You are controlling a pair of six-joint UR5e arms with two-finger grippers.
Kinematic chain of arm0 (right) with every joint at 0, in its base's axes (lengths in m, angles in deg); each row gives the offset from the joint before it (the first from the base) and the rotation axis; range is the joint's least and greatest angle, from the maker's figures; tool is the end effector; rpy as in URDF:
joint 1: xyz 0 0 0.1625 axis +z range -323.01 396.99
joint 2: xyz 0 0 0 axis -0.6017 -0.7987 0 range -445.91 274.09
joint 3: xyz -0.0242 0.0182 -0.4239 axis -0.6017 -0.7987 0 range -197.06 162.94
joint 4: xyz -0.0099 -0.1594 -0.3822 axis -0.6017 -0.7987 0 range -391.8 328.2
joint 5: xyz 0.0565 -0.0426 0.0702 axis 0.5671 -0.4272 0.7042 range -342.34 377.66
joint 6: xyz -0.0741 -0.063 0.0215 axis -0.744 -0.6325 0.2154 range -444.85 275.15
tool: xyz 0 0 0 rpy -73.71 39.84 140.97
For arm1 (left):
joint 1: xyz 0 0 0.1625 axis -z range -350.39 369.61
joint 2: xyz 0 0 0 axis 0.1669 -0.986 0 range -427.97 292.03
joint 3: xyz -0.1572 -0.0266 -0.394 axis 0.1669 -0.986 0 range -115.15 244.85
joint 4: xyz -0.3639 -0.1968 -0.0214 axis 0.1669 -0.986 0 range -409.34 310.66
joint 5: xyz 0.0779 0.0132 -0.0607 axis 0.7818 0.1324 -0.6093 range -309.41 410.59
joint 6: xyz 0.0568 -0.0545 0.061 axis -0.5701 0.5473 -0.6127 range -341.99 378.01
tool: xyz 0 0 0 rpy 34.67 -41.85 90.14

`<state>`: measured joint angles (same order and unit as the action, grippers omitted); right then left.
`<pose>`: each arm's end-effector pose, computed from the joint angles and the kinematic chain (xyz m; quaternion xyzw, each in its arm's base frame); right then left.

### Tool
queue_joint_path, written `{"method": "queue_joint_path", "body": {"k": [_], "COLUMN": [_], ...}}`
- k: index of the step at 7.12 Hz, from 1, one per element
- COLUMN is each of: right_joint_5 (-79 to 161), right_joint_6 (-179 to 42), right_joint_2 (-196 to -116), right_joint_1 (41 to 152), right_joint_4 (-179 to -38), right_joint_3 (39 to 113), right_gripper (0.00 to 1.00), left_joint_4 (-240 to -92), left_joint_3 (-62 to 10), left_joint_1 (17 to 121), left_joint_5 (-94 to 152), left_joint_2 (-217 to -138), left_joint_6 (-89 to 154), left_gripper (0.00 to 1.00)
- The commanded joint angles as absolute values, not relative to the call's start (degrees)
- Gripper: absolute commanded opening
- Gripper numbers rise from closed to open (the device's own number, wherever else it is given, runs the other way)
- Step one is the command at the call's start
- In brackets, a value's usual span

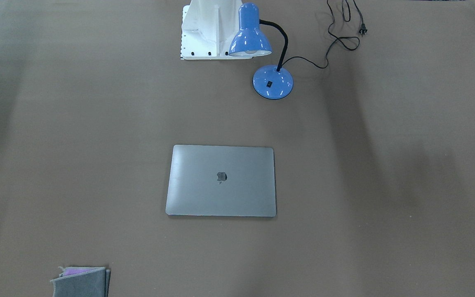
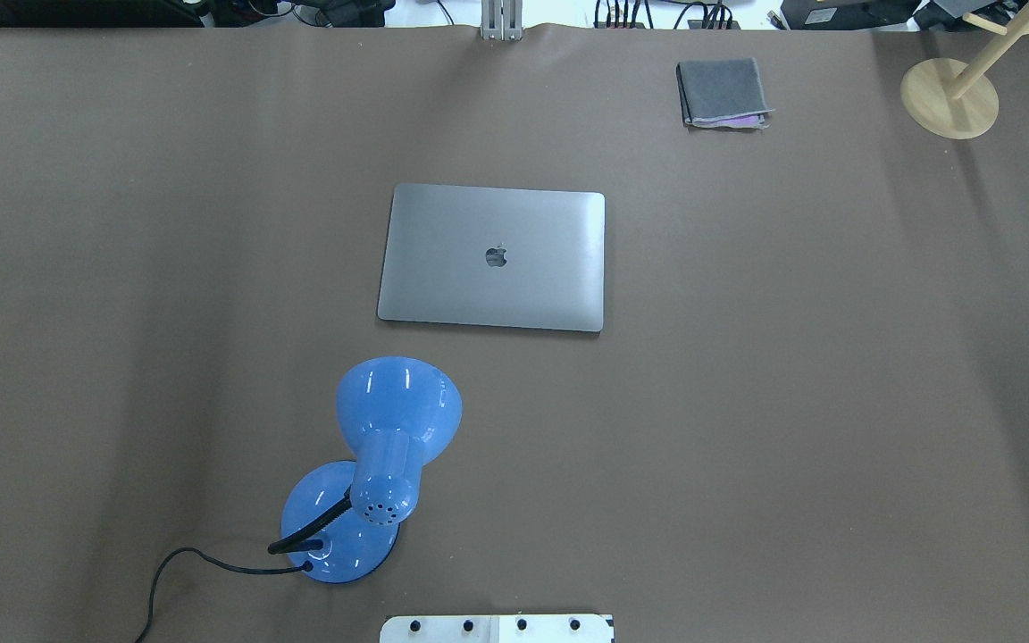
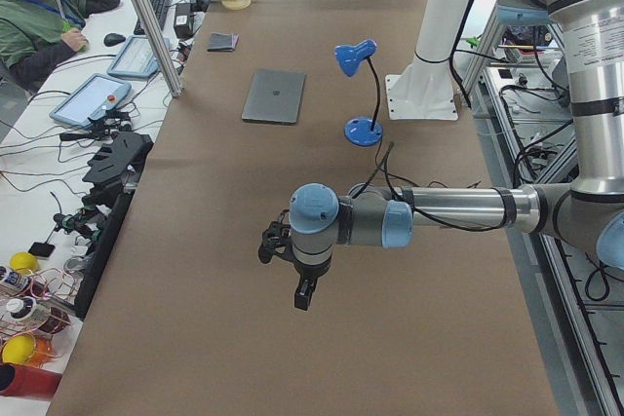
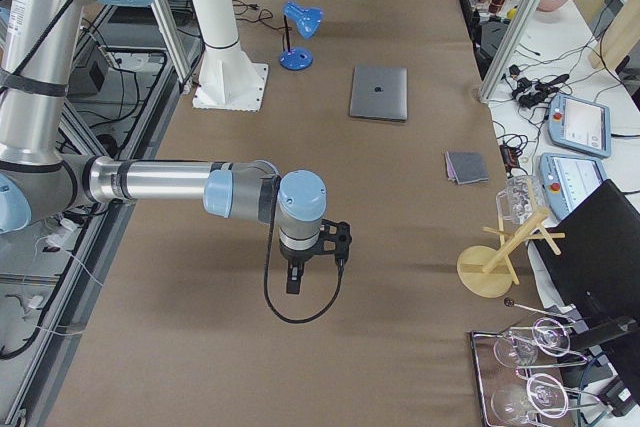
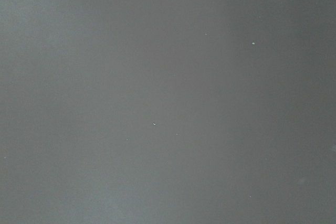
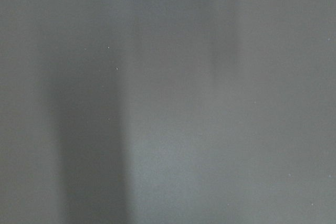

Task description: Close laptop

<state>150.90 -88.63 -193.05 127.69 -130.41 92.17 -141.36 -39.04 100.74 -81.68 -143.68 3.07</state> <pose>0.0695 -0.3567 0.6378 -0.0385 -0.3696 -0.0040 0.9284 -0.0740 -0.3876 0.6480 0.0635 0.3552 0.1172 0.9252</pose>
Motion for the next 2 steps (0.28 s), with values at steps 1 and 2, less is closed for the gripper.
{"method": "queue_joint_path", "body": {"k": [1, 2], "right_joint_5": [150.9, 150.9], "right_joint_6": [-88.6, -88.6], "right_joint_2": [-193.1, -193.1], "right_joint_1": [127.7, 127.7], "right_joint_4": [-130.4, -130.3], "right_joint_3": [92.2, 92.2], "right_gripper": [1.0, 1.0], "left_joint_4": [-141.3, -141.3], "left_joint_3": [-40.6, -40.6], "left_joint_1": [100.8, 100.8], "left_joint_5": [-81.7, -81.7], "left_joint_2": [-142.7, -142.6], "left_joint_6": [3.1, 3.1], "left_gripper": [0.99, 0.99]}}
